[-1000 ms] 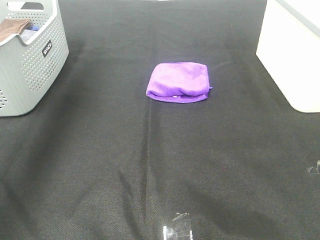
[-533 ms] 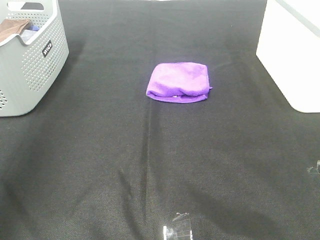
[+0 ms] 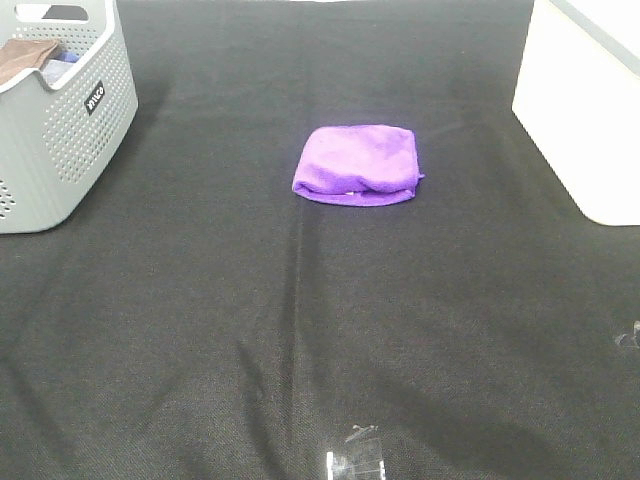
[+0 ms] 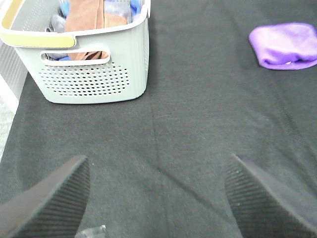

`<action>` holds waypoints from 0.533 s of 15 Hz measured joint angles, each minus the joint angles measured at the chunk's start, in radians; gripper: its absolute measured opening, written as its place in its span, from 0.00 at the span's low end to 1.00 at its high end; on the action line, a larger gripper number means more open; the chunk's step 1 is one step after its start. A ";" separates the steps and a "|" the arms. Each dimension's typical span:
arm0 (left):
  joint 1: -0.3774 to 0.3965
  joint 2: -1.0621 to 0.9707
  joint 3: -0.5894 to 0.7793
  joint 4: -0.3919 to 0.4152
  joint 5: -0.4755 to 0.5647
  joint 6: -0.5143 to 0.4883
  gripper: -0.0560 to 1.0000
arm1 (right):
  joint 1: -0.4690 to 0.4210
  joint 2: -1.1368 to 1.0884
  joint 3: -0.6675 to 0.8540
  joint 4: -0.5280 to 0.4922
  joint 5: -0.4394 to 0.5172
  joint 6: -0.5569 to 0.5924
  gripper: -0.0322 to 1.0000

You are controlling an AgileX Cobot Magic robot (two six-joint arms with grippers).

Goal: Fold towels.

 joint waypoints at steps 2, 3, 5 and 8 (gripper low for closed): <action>0.000 -0.110 0.034 -0.026 0.051 0.000 0.72 | 0.000 -0.036 0.051 0.000 -0.004 0.000 0.77; 0.000 -0.143 0.060 -0.037 0.073 0.000 0.72 | 0.000 -0.036 0.076 0.000 -0.010 -0.005 0.77; 0.000 -0.154 0.117 -0.057 0.088 0.000 0.72 | 0.000 -0.036 0.107 0.000 -0.036 -0.018 0.77; 0.000 -0.154 0.149 -0.060 0.055 0.000 0.72 | 0.000 -0.036 0.140 0.000 -0.100 -0.026 0.77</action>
